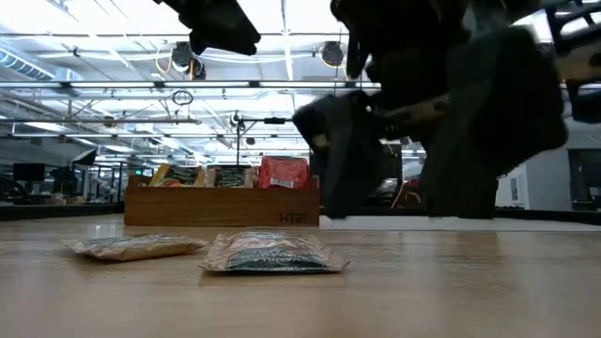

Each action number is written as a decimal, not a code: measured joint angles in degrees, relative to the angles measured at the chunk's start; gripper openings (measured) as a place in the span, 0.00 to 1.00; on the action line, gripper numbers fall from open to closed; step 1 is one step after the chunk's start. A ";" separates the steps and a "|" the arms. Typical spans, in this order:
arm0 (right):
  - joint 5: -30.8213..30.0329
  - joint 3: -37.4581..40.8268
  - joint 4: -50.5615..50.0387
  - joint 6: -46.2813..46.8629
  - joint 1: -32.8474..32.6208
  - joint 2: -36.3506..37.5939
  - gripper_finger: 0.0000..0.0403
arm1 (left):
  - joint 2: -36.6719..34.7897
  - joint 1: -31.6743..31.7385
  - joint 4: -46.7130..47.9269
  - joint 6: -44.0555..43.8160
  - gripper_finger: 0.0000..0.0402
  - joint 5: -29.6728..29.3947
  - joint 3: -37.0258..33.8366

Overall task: Pick & Place Tea
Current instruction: Put the brown tea bag into the middle section of the wooden organizer

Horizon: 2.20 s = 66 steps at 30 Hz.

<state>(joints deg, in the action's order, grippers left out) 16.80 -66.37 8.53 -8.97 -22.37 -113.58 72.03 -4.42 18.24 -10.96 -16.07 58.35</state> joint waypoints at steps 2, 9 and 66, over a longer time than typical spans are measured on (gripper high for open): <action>-0.01 0.10 -0.60 1.36 0.33 -0.04 0.49 | 0.00 -0.27 -0.37 0.09 0.38 0.15 0.00; -4.52 0.11 8.43 5.28 0.14 -2.10 0.40 | 0.00 -0.20 -0.78 0.70 0.38 -0.02 0.00; -46.76 1.29 -11.57 -3.44 10.22 0.56 0.03 | 0.00 -0.27 -0.39 -0.26 0.38 0.98 0.00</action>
<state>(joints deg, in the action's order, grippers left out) -29.95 -65.08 -3.04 -12.40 -12.15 -113.02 72.03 -4.69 17.85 -11.22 -15.09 58.35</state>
